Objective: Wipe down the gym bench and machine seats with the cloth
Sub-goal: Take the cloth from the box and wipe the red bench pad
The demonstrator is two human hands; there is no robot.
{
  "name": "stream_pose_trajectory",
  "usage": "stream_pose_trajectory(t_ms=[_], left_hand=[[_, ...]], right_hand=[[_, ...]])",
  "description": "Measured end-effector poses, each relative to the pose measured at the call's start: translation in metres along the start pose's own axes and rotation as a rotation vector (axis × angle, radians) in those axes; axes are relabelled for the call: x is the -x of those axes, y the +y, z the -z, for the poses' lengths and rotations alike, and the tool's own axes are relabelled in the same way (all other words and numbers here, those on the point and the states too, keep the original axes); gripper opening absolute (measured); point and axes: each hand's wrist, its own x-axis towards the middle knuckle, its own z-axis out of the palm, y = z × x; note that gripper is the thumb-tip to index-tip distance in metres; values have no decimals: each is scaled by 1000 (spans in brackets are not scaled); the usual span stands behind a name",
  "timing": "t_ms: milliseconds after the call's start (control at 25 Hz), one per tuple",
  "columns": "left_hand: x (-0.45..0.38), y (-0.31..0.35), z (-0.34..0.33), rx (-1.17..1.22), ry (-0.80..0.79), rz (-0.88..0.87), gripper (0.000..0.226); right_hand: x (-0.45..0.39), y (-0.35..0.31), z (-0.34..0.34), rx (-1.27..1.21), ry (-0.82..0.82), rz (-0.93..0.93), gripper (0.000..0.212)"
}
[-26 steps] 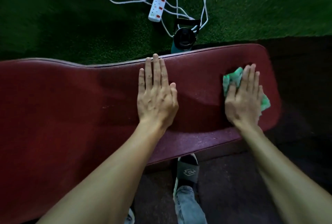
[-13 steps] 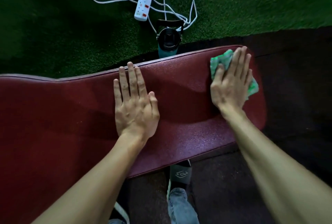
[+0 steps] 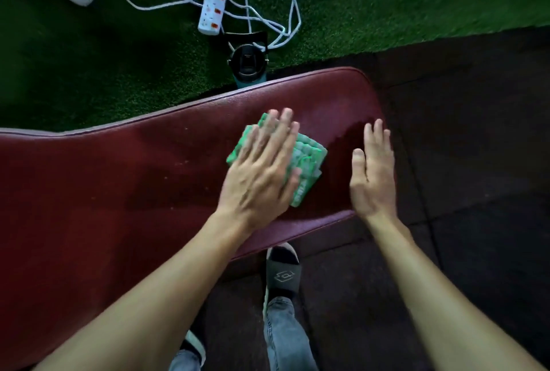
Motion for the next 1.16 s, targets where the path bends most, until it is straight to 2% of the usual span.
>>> stream_pose_trajectory(t_ms=[40,120,200,320,440,600,720,920,1160], left_hand=[[-9,12,-11,-50,-47,-49,66],[-34,34,-38,-117,-94,-32,67],[-59,64,-59,-103,-137,-49,69],[-58,96,-73,-63,-151,-95,68],[-15,83,-61,-30,-173,-162,66],[13,44,-38,-62,-165,-207,65],[17,28,-32,-87,-140,-110,67],[42,-42,-7,-111,-27,104,69],[115,-126,33,-189,-64,358,71]], right_hand=[[1,14,7,-22,-67,-15,60],[-1,26,18,-204,-169,-29,55],[-5,27,28,-394,-183,-81,50],[-3,26,33,-509,-151,-95,48],[-2,23,23,-455,-136,-69,51],[6,9,-2,-149,-69,7,57],[19,-6,-19,4,-92,115,61],[31,-49,-57,20,-47,172,61],[57,-110,-112,148,-62,305,63]])
